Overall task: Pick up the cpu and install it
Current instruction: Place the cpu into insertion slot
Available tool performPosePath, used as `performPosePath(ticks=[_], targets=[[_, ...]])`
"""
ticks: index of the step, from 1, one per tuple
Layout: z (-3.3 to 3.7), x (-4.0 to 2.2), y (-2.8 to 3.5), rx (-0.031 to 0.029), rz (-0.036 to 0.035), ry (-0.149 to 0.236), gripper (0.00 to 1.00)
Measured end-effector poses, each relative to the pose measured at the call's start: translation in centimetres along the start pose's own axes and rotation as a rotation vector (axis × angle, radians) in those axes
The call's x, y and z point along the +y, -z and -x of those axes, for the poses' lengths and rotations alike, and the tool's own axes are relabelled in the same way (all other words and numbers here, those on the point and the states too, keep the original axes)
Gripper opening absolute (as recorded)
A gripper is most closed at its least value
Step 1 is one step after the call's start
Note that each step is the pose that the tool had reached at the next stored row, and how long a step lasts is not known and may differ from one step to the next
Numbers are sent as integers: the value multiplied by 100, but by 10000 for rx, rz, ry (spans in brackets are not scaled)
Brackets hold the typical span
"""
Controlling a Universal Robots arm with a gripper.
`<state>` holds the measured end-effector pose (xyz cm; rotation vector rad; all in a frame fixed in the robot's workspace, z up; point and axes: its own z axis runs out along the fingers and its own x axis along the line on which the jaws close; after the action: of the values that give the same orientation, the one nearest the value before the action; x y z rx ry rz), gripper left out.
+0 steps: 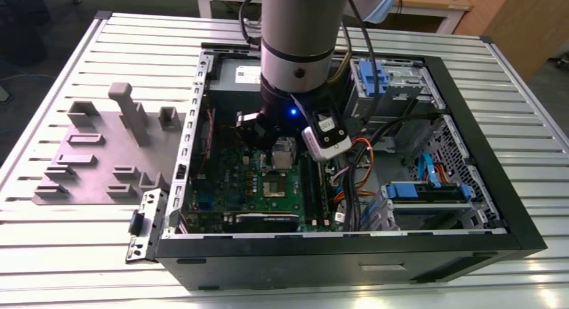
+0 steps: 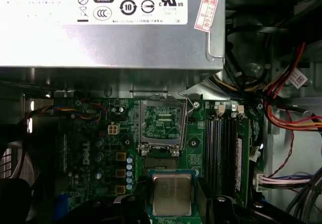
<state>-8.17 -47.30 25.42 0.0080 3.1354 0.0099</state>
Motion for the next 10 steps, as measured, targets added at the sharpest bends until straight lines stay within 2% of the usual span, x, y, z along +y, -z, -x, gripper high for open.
performPosePath(ticks=[10], targets=[[0,0,-10,1,-1,1,47]])
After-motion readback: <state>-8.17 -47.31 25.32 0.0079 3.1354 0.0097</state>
